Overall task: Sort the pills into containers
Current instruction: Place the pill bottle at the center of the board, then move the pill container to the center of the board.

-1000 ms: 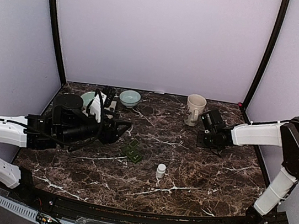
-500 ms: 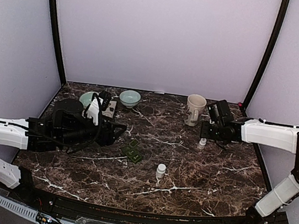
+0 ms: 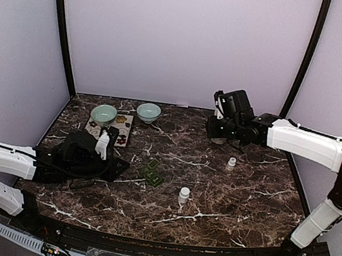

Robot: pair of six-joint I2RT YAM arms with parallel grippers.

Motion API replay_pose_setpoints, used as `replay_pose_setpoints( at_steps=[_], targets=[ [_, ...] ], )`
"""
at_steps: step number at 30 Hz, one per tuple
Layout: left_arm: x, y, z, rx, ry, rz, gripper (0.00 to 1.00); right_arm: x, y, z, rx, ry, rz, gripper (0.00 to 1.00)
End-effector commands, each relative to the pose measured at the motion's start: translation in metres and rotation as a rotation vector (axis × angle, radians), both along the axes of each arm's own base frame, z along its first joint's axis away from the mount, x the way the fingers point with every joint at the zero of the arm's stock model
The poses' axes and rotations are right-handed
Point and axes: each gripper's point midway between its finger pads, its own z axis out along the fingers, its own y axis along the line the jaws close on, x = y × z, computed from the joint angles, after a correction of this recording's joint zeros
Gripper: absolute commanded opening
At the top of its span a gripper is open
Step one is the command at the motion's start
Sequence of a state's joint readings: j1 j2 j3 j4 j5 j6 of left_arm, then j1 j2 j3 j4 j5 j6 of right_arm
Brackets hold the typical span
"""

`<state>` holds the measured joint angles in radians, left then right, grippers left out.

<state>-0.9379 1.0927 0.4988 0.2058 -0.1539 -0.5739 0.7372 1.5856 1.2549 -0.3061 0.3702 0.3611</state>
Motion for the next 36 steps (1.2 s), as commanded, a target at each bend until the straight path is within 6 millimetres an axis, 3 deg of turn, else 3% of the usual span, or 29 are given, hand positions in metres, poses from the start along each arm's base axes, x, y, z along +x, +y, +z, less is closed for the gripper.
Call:
replay_pose_setpoints(
  at_steps=[1,5,12,21,36],
  targets=[
    [-0.007,-0.003,-0.023,-0.032,0.123,-0.029,0.05,-0.001,0.047,-0.023,0.049,0.098,0.175,0.3],
    [-0.009,-0.01,-0.04,-0.06,0.205,-0.073,0.0,-0.006,0.081,-0.045,0.12,0.203,0.283,0.19],
    [-0.011,-0.028,-0.068,-0.124,0.36,-0.174,0.0,-0.014,0.122,-0.074,0.248,0.342,0.405,0.17],
    [-0.003,-0.04,-0.086,-0.14,0.445,-0.208,0.0,-0.022,0.139,-0.104,0.305,0.456,0.459,0.16],
    [0.031,-0.025,-0.113,-0.049,0.448,-0.089,0.0,-0.027,0.158,-0.138,0.357,0.542,0.523,0.16]
  ],
)
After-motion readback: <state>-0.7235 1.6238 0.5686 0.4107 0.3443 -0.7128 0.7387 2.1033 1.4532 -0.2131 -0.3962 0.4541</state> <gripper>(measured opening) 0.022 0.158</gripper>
